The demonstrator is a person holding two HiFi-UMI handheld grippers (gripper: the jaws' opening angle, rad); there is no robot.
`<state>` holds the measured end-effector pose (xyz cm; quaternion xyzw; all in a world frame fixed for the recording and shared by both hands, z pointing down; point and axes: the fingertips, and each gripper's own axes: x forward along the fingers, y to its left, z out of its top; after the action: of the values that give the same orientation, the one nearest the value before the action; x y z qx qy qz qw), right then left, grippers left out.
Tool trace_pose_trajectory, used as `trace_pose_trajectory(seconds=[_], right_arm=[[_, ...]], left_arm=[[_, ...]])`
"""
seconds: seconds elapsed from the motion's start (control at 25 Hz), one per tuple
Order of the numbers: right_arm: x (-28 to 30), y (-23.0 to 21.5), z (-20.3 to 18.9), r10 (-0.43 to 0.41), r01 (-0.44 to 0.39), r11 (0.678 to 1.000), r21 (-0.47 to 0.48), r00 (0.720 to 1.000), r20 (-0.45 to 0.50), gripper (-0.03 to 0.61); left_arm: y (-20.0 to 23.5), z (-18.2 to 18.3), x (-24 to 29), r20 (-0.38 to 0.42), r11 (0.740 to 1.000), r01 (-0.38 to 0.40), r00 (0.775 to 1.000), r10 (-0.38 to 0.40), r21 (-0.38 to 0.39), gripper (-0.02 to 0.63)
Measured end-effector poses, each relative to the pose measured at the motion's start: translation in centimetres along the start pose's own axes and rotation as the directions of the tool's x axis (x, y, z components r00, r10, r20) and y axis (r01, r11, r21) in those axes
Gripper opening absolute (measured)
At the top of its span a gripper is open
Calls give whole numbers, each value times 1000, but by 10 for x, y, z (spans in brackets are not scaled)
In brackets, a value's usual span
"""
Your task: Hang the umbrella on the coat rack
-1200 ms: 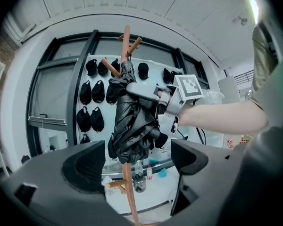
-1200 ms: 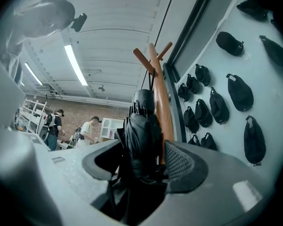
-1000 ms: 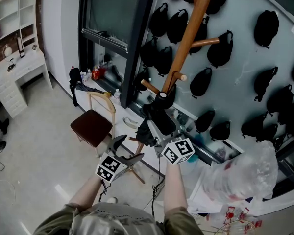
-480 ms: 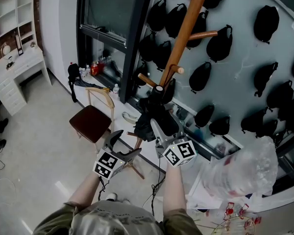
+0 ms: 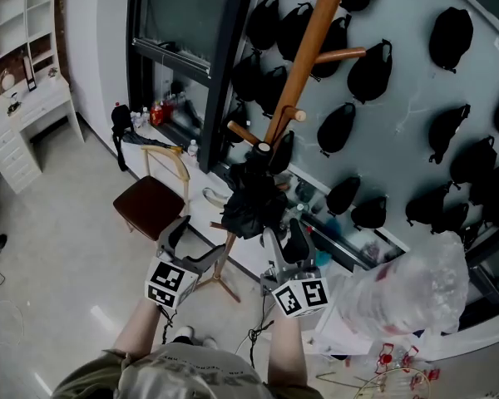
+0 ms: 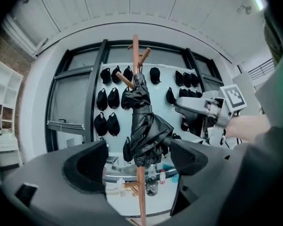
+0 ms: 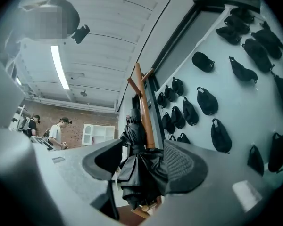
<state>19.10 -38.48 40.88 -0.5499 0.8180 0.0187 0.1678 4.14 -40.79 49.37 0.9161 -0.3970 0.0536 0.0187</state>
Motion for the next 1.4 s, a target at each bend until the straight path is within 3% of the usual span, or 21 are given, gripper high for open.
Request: trace_pose_trajectory(seconds=[0.08,0.2,0.28,0.48,0.56,0.92,1.4], right_arm=[[-9,1,-2,-32,32,999,-34,999,4,264],[-18,4,-5,-78,77,992,-97,997,-4,261],[-22,8,-7,-91,88,988,-129,996,-15,227],[-29,12,-15,-120,113,980,-166,992,-34,33],[-31,14,-16,-124,119,981,-152,992,-29,26],[-36,24,-4,-146,143,970,-197,989,3,0],[-36,33,7,-133,136,968,-209,991,27,0]], left_arm=[[7,3,-3,17,998,-56,998,57,-12,406],[17,7,-9,41,990,-137,990,137,-17,249],[20,6,-13,46,986,-166,985,167,-24,199],[27,11,-22,78,970,-245,966,245,-10,73],[27,13,-25,86,967,-255,963,255,-10,41],[16,35,-35,184,971,-239,954,236,-4,11],[5,46,-34,217,974,-226,951,219,9,11]])
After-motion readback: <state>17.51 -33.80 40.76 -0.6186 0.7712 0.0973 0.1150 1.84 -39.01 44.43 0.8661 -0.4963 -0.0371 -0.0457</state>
